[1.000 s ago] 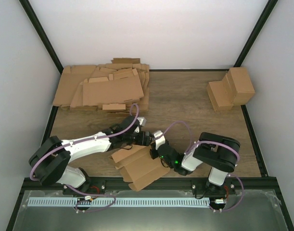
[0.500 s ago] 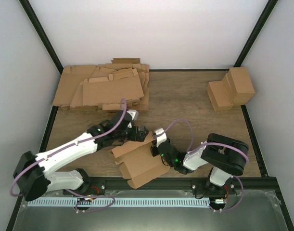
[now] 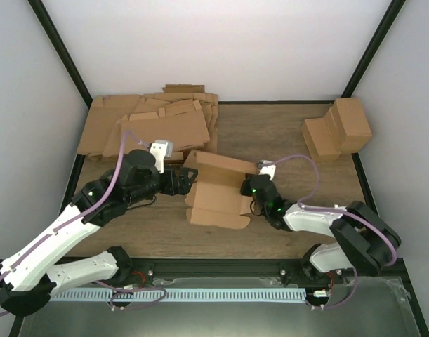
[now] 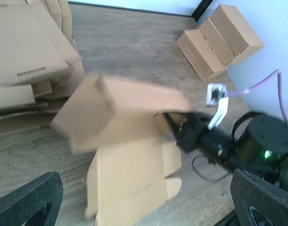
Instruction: Fold the paper box
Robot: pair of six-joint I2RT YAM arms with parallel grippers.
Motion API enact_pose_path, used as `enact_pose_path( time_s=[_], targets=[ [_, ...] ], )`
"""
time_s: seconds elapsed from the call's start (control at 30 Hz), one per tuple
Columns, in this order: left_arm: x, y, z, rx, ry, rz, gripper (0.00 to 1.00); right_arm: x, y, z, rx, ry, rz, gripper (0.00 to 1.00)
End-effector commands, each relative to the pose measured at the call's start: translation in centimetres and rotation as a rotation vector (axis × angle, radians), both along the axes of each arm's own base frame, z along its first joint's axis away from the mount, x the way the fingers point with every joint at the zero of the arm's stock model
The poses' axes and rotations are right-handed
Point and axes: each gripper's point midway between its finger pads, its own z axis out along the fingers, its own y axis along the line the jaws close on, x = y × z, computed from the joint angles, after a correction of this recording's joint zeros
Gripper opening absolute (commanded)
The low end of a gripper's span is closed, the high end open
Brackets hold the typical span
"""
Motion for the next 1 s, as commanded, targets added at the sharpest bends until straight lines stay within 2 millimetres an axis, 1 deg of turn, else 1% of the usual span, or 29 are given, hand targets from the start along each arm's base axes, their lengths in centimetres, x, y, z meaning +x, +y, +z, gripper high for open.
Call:
enact_pose_path(
  time_s=[0.0, 0.07, 0.17, 0.23, 0.27, 0.37, 0.43, 0.5, 0.57, 0.6, 0.7, 0.8, 0.9, 0.97],
  targets=[
    [-2.5, 0.8, -2.6, -0.006, 0.13, -0.028, 1.0, 0.4, -2.9, 0.1, 0.187, 0.089, -0.109, 0.01],
    [-3.6, 0.8, -2.9, -0.056, 0.154, -0.054, 1.0, 0.7, -4.0, 0.3, 0.23, 0.091, -0.135, 0.01],
    [-5.0, 0.3, -4.6, -0.119, 0.209, -0.094, 1.0, 1.0, -4.7, 0.5, 0.257, 0.1, -0.139, 0.01],
    [-5.3, -0.2, -6.2, -0.14, 0.241, -0.109, 1.0, 1.1, -4.8, 0.4, 0.268, 0.106, -0.14, 0.01],
    [-5.6, -0.2, -6.5, -0.169, 0.245, -0.112, 1.0, 1.1, -4.9, 0.4, 0.273, 0.109, -0.141, 0.01],
    [-5.4, -0.5, -8.5, -0.189, 0.252, -0.107, 1.0, 1.1, -4.7, 0.4, 0.288, 0.114, -0.139, 0.01],
    [-5.0, -0.9, -8.9, -0.192, 0.237, -0.112, 1.0, 1.0, -4.6, 0.4, 0.294, 0.113, -0.134, 0.01],
    [-4.2, -1.5, -8.9, -0.172, 0.215, -0.118, 1.0, 1.0, -4.6, 0.4, 0.288, 0.105, -0.125, 0.01],
    [-2.8, -1.8, -9.5, -0.098, 0.208, -0.087, 0.97, 0.8, -4.6, 0.1, 0.278, 0.11, -0.119, 0.01],
    [-2.0, -1.9, -9.2, -0.065, 0.195, -0.069, 0.93, 0.7, -4.6, 0.0, 0.279, 0.109, -0.114, 0.01],
    [-0.4, -2.9, -9.5, 0.004, 0.182, -0.068, 0.86, 0.3, -4.6, -0.1, 0.291, 0.099, -0.098, 0.01],
    [0.7, -3.8, -10.7, 0.048, 0.193, -0.063, 0.76, 0.2, -4.5, 0.1, 0.296, 0.095, -0.086, 0.01],
    [2.0, -2.9, -12.3, 0.109, 0.201, 0.036, 0.64, 0.1, -4.2, 0.3, 0.307, 0.097, -0.073, 0.01],
    [2.2, -2.9, -12.9, 0.108, 0.202, 0.047, 0.6, 0.0, -4.1, 0.4, 0.323, 0.097, -0.069, 0.01]
  ],
)
